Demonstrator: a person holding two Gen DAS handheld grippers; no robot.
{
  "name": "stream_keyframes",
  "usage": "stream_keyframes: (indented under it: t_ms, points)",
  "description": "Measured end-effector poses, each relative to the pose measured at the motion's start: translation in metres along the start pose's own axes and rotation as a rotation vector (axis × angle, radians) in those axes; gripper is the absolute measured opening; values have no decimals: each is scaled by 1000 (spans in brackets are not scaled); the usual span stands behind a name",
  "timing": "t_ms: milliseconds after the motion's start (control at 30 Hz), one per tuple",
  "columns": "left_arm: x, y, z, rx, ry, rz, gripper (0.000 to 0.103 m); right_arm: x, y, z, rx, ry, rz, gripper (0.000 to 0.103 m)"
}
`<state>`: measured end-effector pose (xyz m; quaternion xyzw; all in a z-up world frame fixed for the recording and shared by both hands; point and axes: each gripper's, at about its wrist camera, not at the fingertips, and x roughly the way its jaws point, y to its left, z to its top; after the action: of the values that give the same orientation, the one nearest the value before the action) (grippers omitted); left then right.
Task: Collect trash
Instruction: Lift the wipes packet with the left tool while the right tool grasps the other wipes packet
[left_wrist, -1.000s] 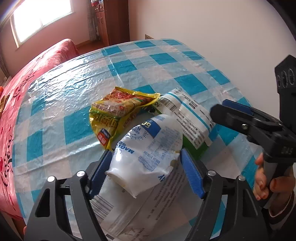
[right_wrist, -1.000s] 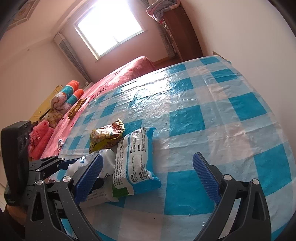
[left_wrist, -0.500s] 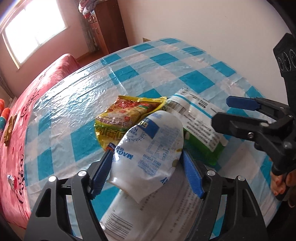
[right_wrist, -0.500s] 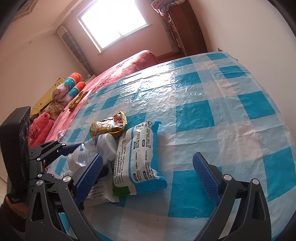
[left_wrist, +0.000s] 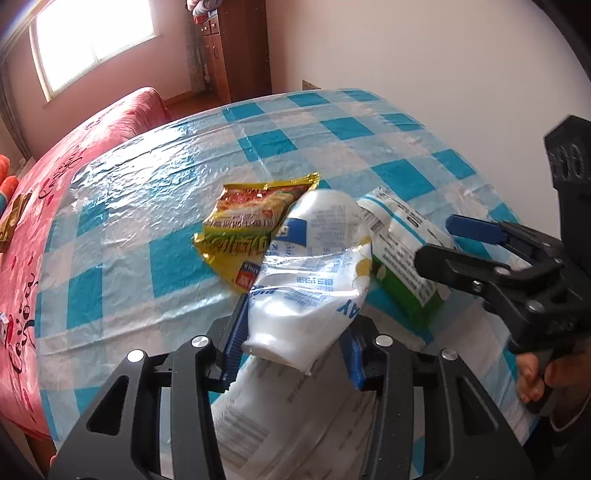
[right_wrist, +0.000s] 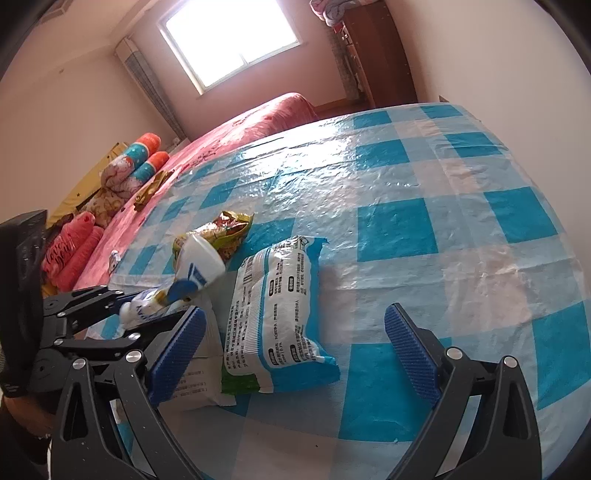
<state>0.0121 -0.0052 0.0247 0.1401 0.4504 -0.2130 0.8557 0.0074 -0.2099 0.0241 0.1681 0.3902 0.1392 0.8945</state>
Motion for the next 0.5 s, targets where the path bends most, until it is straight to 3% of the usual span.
stream_keyframes:
  t_ms: [100,167,200,500]
  points:
    - [-7,3,-5,2,-1,7,58,4,4,0,-20,15,-14,96]
    - [-12,8,-11,5,14,12,74,5,5,1,-30,19,-26,96]
    - [-15,9,-15,13,22,18,77,6,7,1,-39,23,-36,96]
    - [-29,0,-50,136,29,-40,92,19,25,0,-145,66,-122,97]
